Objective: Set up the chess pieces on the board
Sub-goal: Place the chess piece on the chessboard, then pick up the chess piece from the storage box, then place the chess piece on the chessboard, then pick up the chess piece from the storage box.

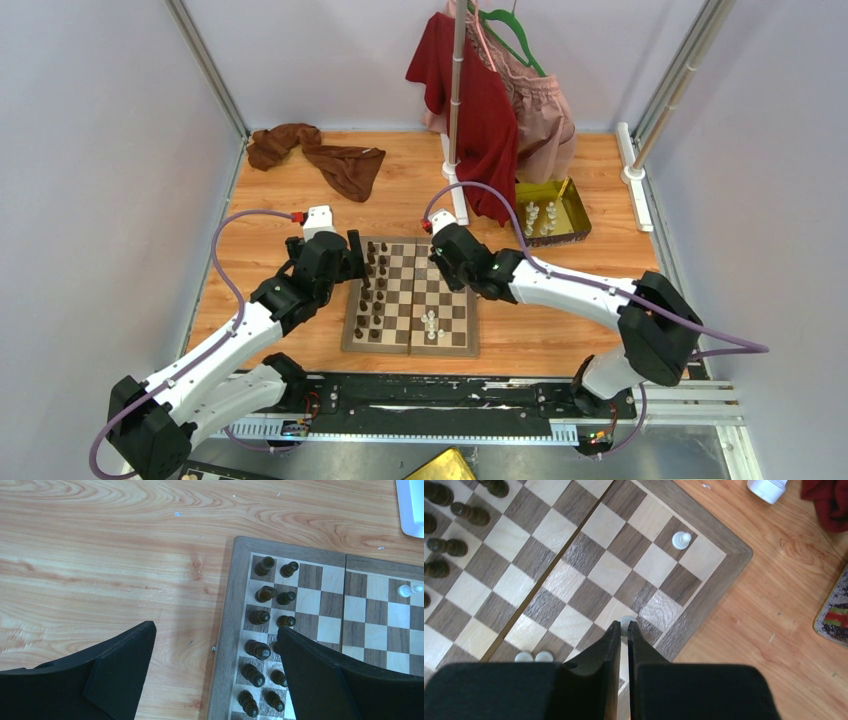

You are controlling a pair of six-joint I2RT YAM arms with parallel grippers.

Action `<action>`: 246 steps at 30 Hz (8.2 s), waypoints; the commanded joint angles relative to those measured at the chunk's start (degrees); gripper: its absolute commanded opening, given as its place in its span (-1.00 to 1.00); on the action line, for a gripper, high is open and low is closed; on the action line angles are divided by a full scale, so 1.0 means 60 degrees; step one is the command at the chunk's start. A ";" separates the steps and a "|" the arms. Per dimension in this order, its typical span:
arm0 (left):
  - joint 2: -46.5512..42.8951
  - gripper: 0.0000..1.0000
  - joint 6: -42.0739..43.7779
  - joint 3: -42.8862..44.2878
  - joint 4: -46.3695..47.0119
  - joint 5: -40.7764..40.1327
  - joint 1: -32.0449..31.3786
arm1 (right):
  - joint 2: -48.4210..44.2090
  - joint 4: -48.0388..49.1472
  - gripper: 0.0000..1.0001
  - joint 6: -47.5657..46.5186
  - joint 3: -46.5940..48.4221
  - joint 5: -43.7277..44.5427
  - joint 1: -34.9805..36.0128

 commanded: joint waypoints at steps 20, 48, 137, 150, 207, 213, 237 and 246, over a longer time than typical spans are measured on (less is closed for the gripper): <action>0.0252 1.00 -0.0029 0.0150 0.0238 -0.0215 -0.0085 | 0.1904 0.1746 -0.97 -0.0351 0.0702 -0.0745 -0.1266; 0.0467 1.00 -0.0077 0.0037 0.0380 -0.0163 -0.0074 | 0.1793 0.1882 -0.39 -0.0284 0.0566 -0.0905 -0.1488; -0.0072 1.00 -0.0296 -0.0293 0.0226 -0.0100 -0.0081 | -0.1104 0.0367 -1.00 0.0801 -0.1941 -0.0141 0.2797; -0.0061 1.00 -0.0288 -0.0289 0.0258 -0.0066 -0.0075 | -0.1038 0.0302 -1.00 0.0121 -0.1029 0.0506 0.1401; -0.0034 1.00 -0.0256 -0.0183 0.0141 -0.0096 -0.0084 | 0.0237 0.0524 -0.23 -0.0300 0.0291 -0.0583 -0.0496; -0.0177 1.00 -0.0301 -0.0245 0.0067 -0.0118 -0.0073 | -0.0317 0.0107 -0.23 -0.0186 0.0072 -0.0358 0.0299; -0.0452 1.00 -0.0357 -0.0508 0.0073 -0.0103 -0.0075 | -0.0099 -0.0314 -0.30 0.0601 -0.0546 0.0184 0.2169; -0.0479 1.00 -0.0349 -0.0535 0.0059 -0.0144 -0.0073 | 0.0197 -0.0173 -0.36 0.0534 -0.0385 0.0123 0.2173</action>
